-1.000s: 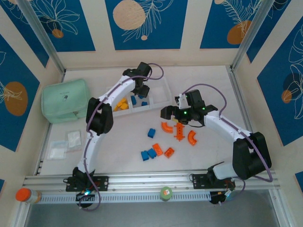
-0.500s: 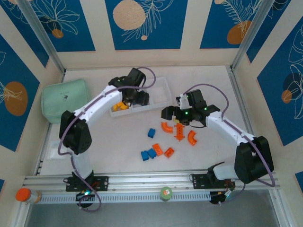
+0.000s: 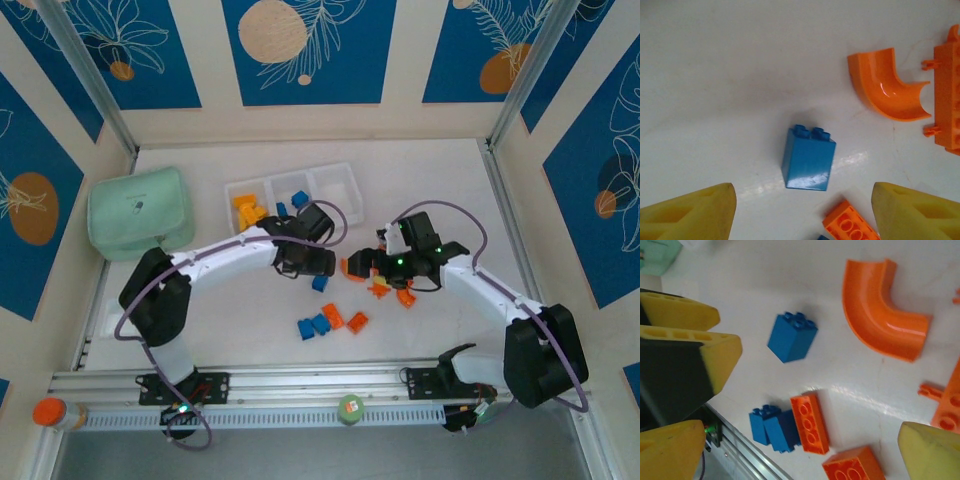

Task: Sort the legos into containers by color
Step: Pick up the lego from the center of the table.

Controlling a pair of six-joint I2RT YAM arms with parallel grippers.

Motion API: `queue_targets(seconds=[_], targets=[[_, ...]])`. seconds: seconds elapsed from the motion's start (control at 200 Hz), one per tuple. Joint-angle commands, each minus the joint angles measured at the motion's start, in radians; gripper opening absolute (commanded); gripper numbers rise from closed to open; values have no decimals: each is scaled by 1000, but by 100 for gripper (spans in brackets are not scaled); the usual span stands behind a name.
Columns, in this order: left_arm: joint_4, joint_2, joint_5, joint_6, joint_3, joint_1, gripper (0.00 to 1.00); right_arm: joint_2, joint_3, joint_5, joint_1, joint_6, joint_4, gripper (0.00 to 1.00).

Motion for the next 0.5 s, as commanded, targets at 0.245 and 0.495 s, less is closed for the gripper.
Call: queue_targets(seconds=[0.245,0.495], targets=[[0,153,-118,-22,59,-47,72,-19,-69,-30,-17,5,60,99],[-16,232,-119,-27,92,-53,63,-14,-72,-25,-22,-4,66,99]])
